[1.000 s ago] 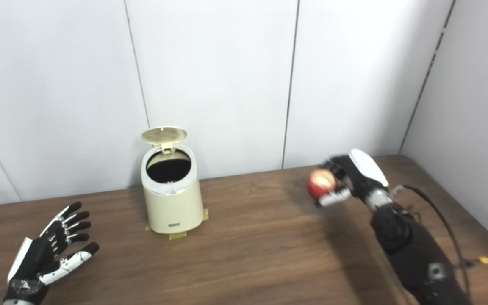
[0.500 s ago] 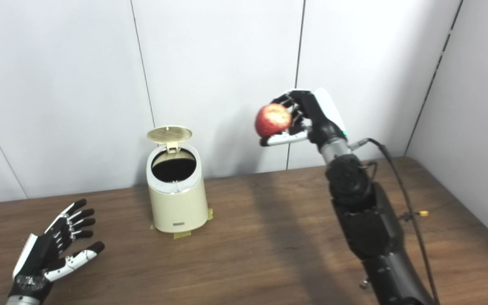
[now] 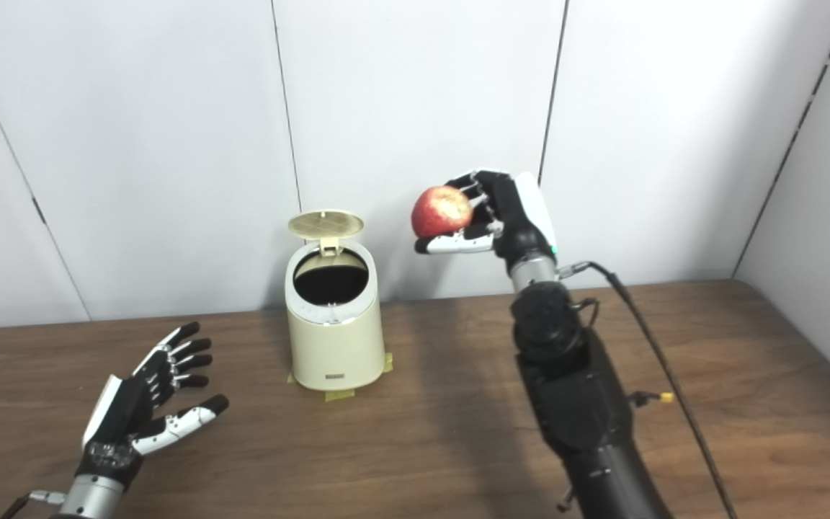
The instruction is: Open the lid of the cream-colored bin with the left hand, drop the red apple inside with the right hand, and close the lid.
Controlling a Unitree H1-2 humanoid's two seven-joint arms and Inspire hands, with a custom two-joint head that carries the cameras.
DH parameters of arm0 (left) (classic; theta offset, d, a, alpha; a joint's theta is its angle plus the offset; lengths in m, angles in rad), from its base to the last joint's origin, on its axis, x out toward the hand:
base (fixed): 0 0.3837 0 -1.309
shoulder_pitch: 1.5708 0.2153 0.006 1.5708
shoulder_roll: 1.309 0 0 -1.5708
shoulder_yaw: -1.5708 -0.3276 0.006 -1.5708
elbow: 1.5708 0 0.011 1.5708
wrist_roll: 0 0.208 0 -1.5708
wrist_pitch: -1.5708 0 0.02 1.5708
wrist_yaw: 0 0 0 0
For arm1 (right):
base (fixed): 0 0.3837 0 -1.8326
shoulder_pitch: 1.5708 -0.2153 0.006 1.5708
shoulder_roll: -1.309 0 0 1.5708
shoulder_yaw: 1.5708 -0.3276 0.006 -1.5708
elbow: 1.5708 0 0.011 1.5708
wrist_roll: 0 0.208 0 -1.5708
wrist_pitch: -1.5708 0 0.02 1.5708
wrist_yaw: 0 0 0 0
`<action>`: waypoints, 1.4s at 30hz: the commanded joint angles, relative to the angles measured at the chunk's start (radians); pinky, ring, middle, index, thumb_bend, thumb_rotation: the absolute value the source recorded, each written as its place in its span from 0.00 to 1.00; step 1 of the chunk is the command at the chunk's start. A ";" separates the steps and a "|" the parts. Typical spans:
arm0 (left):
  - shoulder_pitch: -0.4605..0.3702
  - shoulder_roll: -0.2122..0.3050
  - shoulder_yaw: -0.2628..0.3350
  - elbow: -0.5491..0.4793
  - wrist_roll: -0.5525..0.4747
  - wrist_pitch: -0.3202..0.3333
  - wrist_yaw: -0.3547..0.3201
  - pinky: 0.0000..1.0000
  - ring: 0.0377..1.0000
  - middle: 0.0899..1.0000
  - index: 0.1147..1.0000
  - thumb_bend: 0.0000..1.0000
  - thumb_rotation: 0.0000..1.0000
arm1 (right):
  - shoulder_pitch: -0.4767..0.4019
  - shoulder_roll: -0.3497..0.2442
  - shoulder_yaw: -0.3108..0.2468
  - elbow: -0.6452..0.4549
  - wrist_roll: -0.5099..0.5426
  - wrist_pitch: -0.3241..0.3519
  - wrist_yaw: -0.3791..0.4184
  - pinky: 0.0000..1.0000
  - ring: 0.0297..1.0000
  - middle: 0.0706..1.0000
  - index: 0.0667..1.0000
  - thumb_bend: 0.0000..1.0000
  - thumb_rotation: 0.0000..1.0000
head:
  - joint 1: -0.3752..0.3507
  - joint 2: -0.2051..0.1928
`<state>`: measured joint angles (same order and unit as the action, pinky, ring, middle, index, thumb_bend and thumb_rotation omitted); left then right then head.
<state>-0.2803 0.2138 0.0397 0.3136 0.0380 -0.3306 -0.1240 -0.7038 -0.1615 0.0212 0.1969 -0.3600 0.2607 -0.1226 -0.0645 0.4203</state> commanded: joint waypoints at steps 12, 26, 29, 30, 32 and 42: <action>-0.012 -0.032 -0.006 -0.016 0.014 -0.001 0.032 0.71 0.79 0.82 0.91 0.82 0.28 | -0.090 0.047 0.046 0.043 -0.016 -0.060 -0.029 0.41 0.44 0.46 0.43 0.53 0.00 | 0.020 0.001; -0.007 -0.044 -0.004 -0.040 0.023 0.017 0.035 0.70 0.80 0.83 0.91 0.81 0.27 | -0.087 0.086 0.091 0.021 -0.011 -0.040 0.008 0.39 0.43 0.46 0.44 0.53 0.00 | 0.033 0.008; -0.008 -0.045 -0.004 -0.040 0.024 0.013 0.036 0.70 0.80 0.83 0.91 0.81 0.27 | -0.091 0.092 0.103 0.041 -0.018 -0.057 0.001 0.41 0.44 0.45 0.44 0.53 0.00 | 0.036 0.009; -0.008 -0.046 -0.004 -0.040 0.024 0.013 0.036 0.70 0.80 0.83 0.91 0.81 0.26 | -0.093 0.094 0.107 0.046 -0.019 -0.056 0.001 0.41 0.43 0.44 0.44 0.53 0.00 | 0.036 0.009; -0.007 -0.047 -0.004 -0.044 0.027 0.018 0.040 0.70 0.80 0.83 0.90 0.81 0.26 | -0.097 0.097 0.114 0.057 -0.022 -0.051 0.004 0.38 0.41 0.43 0.45 0.53 0.00 | 0.038 0.010; -0.009 -0.052 -0.008 -0.053 0.027 0.027 0.047 0.71 0.80 0.83 0.91 0.82 0.28 | -0.109 0.115 0.137 0.108 -0.028 -0.078 -0.004 0.36 0.39 0.42 0.46 0.53 0.00 | 0.050 0.014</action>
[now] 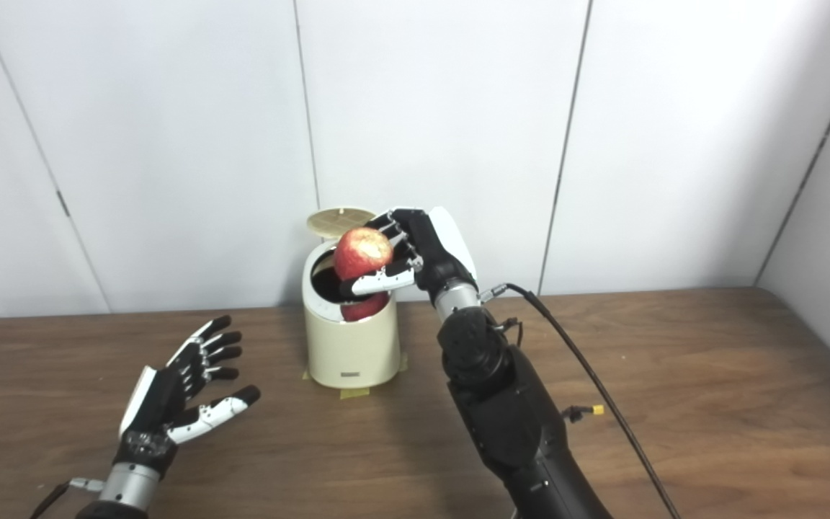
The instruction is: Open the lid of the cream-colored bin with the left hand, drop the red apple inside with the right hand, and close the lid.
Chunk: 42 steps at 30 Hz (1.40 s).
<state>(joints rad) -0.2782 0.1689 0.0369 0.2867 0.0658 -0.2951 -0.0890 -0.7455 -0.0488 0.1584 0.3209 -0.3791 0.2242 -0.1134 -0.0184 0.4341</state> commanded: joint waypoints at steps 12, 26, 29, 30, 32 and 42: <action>-0.011 -0.012 -0.006 -0.036 0.002 -0.006 0.020 0.71 0.80 0.83 0.91 0.82 0.27 | -0.071 -0.013 0.052 0.013 -0.065 -0.002 0.007 0.56 0.67 0.70 0.67 0.89 0.11 | 0.012 0.002; -0.005 -0.010 -0.008 -0.049 0.006 0.004 0.017 0.71 0.80 0.83 0.91 0.82 0.27 | -0.055 -0.018 0.044 -0.012 -0.054 0.004 0.047 0.50 0.66 0.76 0.70 0.92 0.10 | 0.013 0.008; -0.004 -0.009 -0.008 -0.052 0.003 0.006 0.016 0.71 0.80 0.83 0.91 0.82 0.27 | -0.053 -0.019 0.044 -0.012 -0.051 -0.001 0.051 0.47 0.62 0.76 0.70 0.92 0.10 | 0.014 0.009; -0.004 -0.009 -0.008 -0.052 0.004 0.005 0.016 0.70 0.80 0.83 0.91 0.82 0.27 | -0.052 -0.019 0.043 -0.012 -0.049 -0.003 0.051 0.46 0.61 0.75 0.69 0.93 0.09 | 0.014 0.010; -0.003 -0.008 -0.008 -0.053 0.005 0.006 0.016 0.71 0.80 0.83 0.91 0.82 0.27 | -0.048 -0.016 0.039 -0.017 -0.040 -0.009 0.051 0.45 0.59 0.74 0.69 0.93 0.08 | 0.015 0.011; 0.006 -0.009 -0.012 -0.071 0.000 0.013 0.012 0.71 0.79 0.83 0.91 0.82 0.27 | 0.063 -0.011 -0.056 -0.175 0.045 -0.092 0.003 0.35 0.46 0.54 0.57 0.82 0.09 | 0.035 0.010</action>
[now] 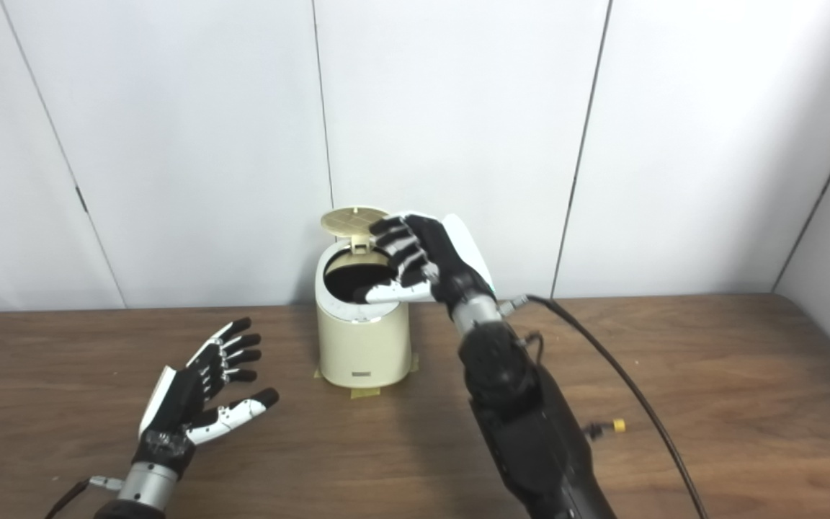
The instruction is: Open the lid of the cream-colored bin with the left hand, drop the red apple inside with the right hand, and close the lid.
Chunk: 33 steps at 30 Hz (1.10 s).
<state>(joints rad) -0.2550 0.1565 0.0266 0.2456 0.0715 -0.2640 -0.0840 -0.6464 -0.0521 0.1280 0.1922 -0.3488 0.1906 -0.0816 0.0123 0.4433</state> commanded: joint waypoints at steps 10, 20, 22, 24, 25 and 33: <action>-0.016 0.004 0.002 -0.033 -0.019 -0.021 0.004 0.71 0.80 0.83 0.91 0.82 0.27 | 0.104 -0.089 -0.146 -0.056 0.135 -0.264 -0.020 0.29 0.37 0.43 0.47 0.53 0.01 | 0.023 0.006; -0.018 0.000 -0.008 -0.056 -0.015 -0.005 0.001 0.70 0.78 0.81 0.86 0.79 0.24 | 0.260 -0.095 -0.123 -0.035 0.289 -0.383 0.113 0.55 0.66 0.74 0.77 0.88 0.27 | 0.028 -0.008; -0.021 -0.002 -0.010 -0.054 -0.018 -0.009 0.001 0.70 0.78 0.81 0.85 0.78 0.22 | 0.272 -0.080 -0.127 -0.014 0.314 -0.408 0.120 0.56 0.69 0.76 0.78 0.87 0.27 | 0.031 -0.015; -0.026 -0.004 -0.011 -0.053 -0.016 -0.017 0.004 0.68 0.78 0.81 0.85 0.77 0.22 | 0.281 -0.065 -0.135 0.016 0.344 -0.449 0.125 0.56 0.70 0.77 0.78 0.87 0.27 | 0.029 -0.018; -0.029 -0.005 -0.011 -0.054 -0.015 -0.018 0.005 0.68 0.78 0.81 0.85 0.77 0.22 | 0.285 -0.059 -0.137 0.027 0.351 -0.464 0.125 0.56 0.70 0.77 0.78 0.87 0.27 | 0.027 -0.020; -0.084 0.009 -0.006 -0.111 0.030 0.008 0.027 0.69 0.81 0.84 0.87 0.83 0.27 | 0.306 -0.026 -0.151 0.025 0.351 -0.464 0.105 0.58 0.69 0.75 0.77 0.86 0.29 | 0.021 -0.021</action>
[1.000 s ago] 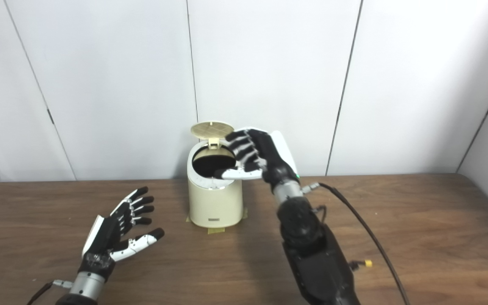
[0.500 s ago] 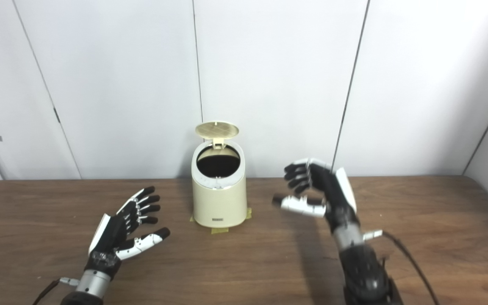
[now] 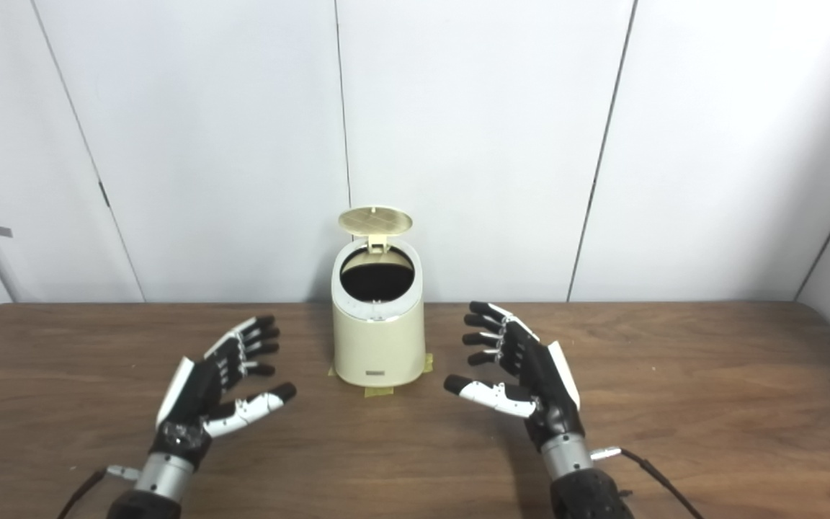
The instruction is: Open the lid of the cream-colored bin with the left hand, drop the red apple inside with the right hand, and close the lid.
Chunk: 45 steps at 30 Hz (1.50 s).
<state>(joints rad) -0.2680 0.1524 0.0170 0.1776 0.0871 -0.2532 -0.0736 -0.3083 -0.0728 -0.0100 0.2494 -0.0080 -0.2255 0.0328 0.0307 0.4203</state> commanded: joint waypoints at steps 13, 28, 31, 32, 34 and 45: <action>-0.395 0.107 -0.042 -0.088 0.098 0.228 -0.048 0.91 0.97 0.99 0.95 0.95 0.34 | -0.031 -0.004 -0.018 -0.045 0.012 -0.034 -0.007 0.56 0.68 0.75 0.76 0.85 0.27 | 0.007 0.006; -0.655 0.146 -0.188 0.125 0.286 0.236 -0.072 0.90 0.97 0.99 0.96 0.98 0.41 | -0.039 0.012 -0.025 -0.044 -0.013 -0.024 -0.049 0.51 0.67 0.81 0.75 0.83 0.27 | -0.014 0.005; -0.685 0.155 -0.230 0.167 0.318 0.210 -0.090 0.88 0.99 0.99 0.95 0.99 0.41 | -0.037 0.016 -0.023 -0.052 -0.027 -0.013 -0.061 0.51 0.68 0.81 0.75 0.83 0.29 | -0.021 0.006; -0.692 0.158 -0.242 0.177 0.329 0.201 -0.094 0.87 0.99 0.99 0.94 0.99 0.41 | -0.035 0.019 -0.023 -0.057 -0.030 -0.009 -0.065 0.51 0.68 0.81 0.75 0.83 0.29 | -0.024 0.007; -0.704 0.160 -0.267 0.194 0.343 0.180 -0.108 0.86 0.98 0.98 0.94 1.00 0.42 | -0.035 0.023 -0.022 -0.062 -0.032 -0.005 -0.070 0.51 0.68 0.81 0.74 0.82 0.29 | -0.029 0.008; -0.723 0.176 -0.356 0.213 0.398 0.129 -0.219 0.74 0.87 0.80 0.76 1.00 0.39 | -0.041 0.028 -0.017 -0.049 -0.058 -0.020 -0.096 0.50 0.65 0.78 0.74 0.82 0.40 | -0.040 0.011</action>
<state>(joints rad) -0.9237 0.3120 -0.3442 0.4113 0.4782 -0.1006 -0.2923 -0.3036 -0.0478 -0.0237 0.2180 -0.0632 -0.2128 -0.0510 -0.0077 0.4310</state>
